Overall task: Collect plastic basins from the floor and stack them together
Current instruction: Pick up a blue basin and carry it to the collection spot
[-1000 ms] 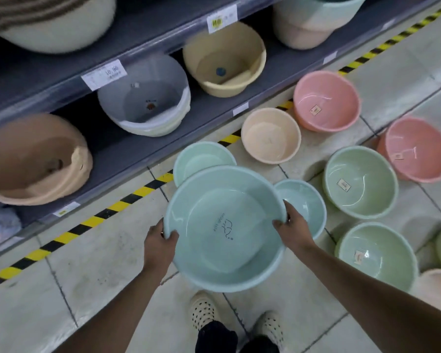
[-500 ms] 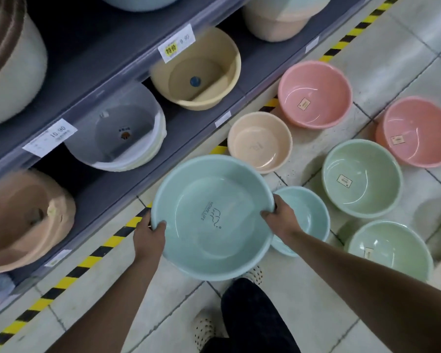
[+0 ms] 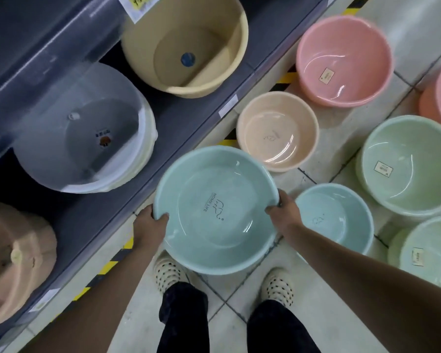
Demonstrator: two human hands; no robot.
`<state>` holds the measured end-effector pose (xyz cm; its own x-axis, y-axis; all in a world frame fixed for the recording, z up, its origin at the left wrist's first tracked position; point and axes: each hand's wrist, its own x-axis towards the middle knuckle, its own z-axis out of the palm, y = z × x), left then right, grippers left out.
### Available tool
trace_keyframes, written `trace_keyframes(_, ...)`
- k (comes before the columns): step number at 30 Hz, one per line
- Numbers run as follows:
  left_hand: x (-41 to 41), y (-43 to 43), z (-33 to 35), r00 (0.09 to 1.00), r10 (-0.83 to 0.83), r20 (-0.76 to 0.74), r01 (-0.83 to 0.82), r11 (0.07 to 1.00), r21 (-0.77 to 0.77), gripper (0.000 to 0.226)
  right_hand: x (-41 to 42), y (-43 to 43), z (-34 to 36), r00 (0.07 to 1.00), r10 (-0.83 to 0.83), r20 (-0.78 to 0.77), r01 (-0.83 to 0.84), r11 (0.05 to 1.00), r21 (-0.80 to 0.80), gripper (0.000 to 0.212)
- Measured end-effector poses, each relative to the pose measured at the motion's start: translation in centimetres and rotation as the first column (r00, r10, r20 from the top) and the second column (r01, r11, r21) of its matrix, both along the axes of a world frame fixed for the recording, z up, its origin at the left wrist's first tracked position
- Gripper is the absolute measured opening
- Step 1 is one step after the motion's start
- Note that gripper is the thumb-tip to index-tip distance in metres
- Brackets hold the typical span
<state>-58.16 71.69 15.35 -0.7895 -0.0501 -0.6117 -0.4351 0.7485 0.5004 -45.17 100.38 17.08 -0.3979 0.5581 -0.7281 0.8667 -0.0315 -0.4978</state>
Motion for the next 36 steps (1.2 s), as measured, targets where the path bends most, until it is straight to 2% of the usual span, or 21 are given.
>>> trace_keyframes(7, -2.4, -1.2, -8.5, 0.998, -0.049, 0.027, 0.051, 0.996, -0.068, 0.026, -1.9, -2.1, -7.4, 0.998, -0.055, 0.008, 0.055, 0.997, 0.047, 0.057)
trace_keyframes(15, -3.4, -2.6, -14.9, 0.993, -0.118, 0.024, 0.120, 0.986, -0.116, 0.026, -1.8, -3.1, -13.1, 0.997, -0.083, -0.005, 0.083, 0.994, 0.069, 0.056)
trace_keyframes(22, -3.5, -2.0, -15.7, 0.978, -0.208, 0.015, 0.208, 0.966, -0.152, 0.023, 0.0, -4.5, -15.9, 0.992, -0.118, 0.041, 0.117, 0.993, 0.024, 0.064)
trace_keyframes(28, -4.3, -1.3, -17.4, 0.976, -0.220, 0.010, 0.219, 0.966, -0.134, 0.017, 0.6, -4.9, -18.5, 0.988, -0.147, 0.046, 0.148, 0.989, -0.017, 0.068)
trace_keyframes(31, -4.6, -1.0, -18.1, 0.976, -0.218, 0.025, 0.220, 0.967, -0.131, 0.021, 1.0, -4.8, -19.4, 0.988, -0.157, 0.017, 0.157, 0.987, -0.043, 0.067)
trace_keyframes(36, -4.7, 0.2, -17.6, 0.962, -0.258, 0.093, 0.265, 0.961, -0.075, 0.031, 1.8, -3.7, -18.7, 0.997, -0.081, 0.000, 0.081, 0.994, -0.070, 0.065)
